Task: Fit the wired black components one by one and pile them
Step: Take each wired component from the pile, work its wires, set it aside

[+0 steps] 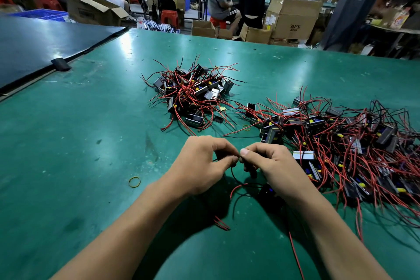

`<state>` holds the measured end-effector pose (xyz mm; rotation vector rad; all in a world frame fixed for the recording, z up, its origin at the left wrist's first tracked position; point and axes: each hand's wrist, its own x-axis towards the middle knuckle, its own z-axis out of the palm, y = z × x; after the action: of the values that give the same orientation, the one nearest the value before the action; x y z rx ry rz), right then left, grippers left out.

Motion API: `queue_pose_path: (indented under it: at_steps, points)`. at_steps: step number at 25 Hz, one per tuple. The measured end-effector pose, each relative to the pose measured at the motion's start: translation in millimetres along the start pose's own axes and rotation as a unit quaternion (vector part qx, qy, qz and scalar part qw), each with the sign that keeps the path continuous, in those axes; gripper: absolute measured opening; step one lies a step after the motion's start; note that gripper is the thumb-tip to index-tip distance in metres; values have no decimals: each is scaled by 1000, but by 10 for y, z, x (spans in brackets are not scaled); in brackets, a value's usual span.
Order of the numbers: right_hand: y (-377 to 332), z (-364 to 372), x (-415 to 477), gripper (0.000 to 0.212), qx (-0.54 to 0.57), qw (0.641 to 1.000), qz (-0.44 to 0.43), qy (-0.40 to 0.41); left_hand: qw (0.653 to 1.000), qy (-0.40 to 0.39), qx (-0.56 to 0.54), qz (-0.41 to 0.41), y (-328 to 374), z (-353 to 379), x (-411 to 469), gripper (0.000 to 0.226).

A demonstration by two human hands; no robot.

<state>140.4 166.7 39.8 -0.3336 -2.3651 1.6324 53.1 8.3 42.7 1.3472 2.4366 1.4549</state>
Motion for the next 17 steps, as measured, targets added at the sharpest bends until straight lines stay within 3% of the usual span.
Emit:
queue_pose_path:
  at_steps: [4, 9, 12, 17]
  points:
    - [28, -8, 7, 29, 61, 998, 20, -13, 1000, 13, -11, -12, 1, -5, -5, 7]
    - [87, -22, -37, 10, -76, 992, -93, 44, 989, 50, -90, -106, -25, 29, 18, 10]
    - [104, -7, -31, 6, -179, 962, -180, 99, 988, 54, -94, -114, -26, 32, 19, 11]
    - [130, 20, -44, 12, -335, 891, -287, 110, 993, 52, -52, -95, -23, 44, 3, 9]
